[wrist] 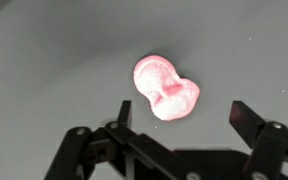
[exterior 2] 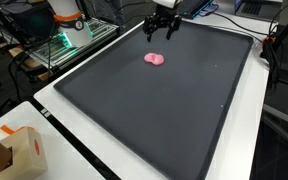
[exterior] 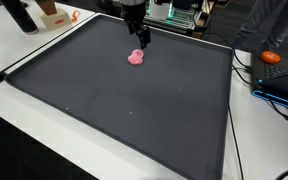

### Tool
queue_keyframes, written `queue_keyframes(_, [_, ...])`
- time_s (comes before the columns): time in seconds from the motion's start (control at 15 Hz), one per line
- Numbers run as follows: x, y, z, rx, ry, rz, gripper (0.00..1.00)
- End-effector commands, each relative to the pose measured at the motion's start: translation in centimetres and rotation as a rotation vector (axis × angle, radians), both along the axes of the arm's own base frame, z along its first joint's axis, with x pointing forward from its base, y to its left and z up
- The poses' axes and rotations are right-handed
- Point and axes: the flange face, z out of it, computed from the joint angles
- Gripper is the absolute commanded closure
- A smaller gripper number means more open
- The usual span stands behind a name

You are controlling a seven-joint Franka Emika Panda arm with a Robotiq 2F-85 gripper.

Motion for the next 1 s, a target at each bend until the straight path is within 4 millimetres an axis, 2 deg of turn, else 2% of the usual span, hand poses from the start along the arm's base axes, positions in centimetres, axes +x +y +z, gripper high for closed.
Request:
queue_keyframes(0.0, [-1.4, -1.2, -1.8, 0.067, -0.03, -0.187, 0.0])
queue_keyframes(0.2, [-1.8, -1.6, -3.0, 0.09, -0.105, -0.284, 0.0])
queue_keyframes(0.4, [-2.3, -1.8, -4.3, 0.079, -0.153, -0.287, 0.0])
queue_keyframes(0.93, [-3.7, -2.5, -6.5, 0.04, -0.171, -0.37, 0.0])
